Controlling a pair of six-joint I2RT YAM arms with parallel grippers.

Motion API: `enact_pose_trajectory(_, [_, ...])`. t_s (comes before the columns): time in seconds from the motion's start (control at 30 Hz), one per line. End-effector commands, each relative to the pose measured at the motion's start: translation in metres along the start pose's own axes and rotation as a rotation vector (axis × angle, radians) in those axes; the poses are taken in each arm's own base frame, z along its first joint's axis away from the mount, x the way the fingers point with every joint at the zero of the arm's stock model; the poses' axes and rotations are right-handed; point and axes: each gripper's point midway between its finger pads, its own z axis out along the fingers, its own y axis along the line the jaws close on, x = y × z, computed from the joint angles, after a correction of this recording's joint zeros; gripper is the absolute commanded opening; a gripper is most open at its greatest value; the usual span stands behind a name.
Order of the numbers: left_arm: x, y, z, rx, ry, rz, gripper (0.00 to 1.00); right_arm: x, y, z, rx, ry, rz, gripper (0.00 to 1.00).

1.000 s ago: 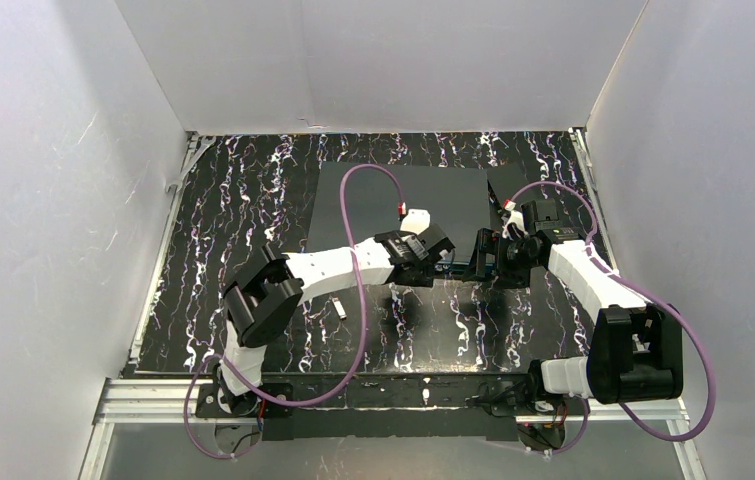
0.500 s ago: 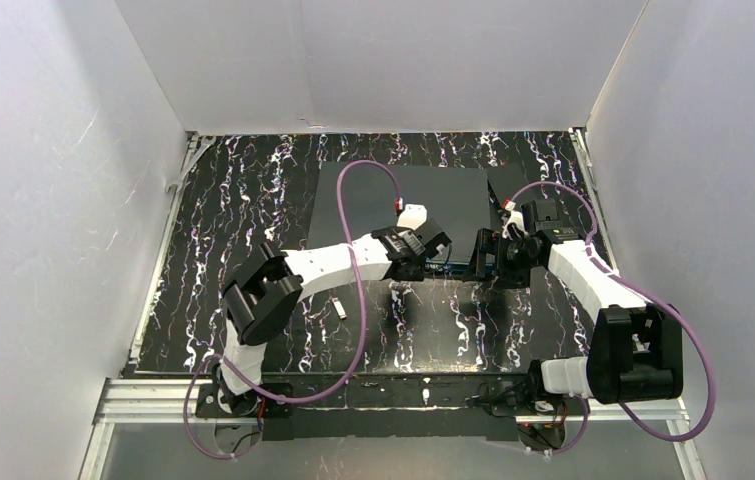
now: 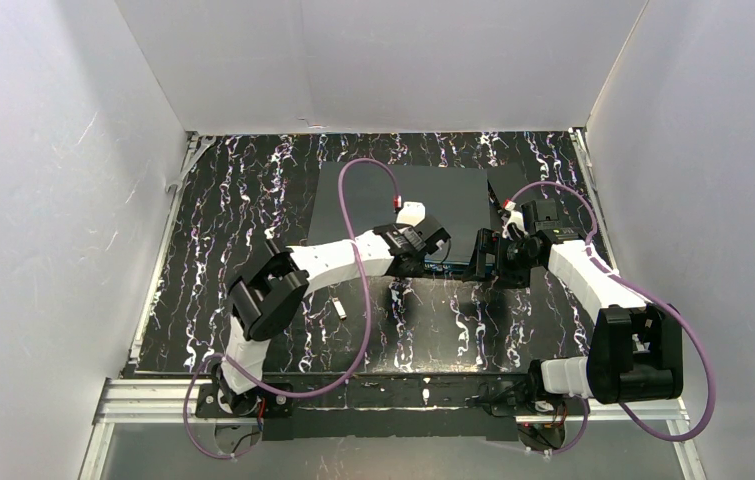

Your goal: Pull the plug from the switch port

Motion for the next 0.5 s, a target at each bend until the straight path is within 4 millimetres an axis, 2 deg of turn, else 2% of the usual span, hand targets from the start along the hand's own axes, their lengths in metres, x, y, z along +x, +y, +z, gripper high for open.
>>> enact_pose_trajectory(0.0, [-0.015, -0.009, 0.001, 0.010, -0.030, -0.031, 0.37, 0.000, 0.000, -0.001, -0.004, -0.006, -0.006, 0.99])
enact_pose_trajectory(0.2, [-0.020, -0.017, 0.003, 0.028, -0.034, -0.032, 0.37, 0.000, -0.001, 0.000, -0.003, -0.004, -0.006, 0.99])
enact_pose_trajectory(0.33, [-0.019, -0.014, 0.005, 0.010, -0.032, -0.027, 0.35, 0.000, -0.001, 0.000, -0.003, -0.003, -0.005, 0.99])
enact_pose_trajectory(0.47, [-0.017, -0.007, 0.008, -0.028, -0.014, -0.026, 0.29, 0.001, -0.001, 0.000, -0.002, 0.000, -0.006, 0.99])
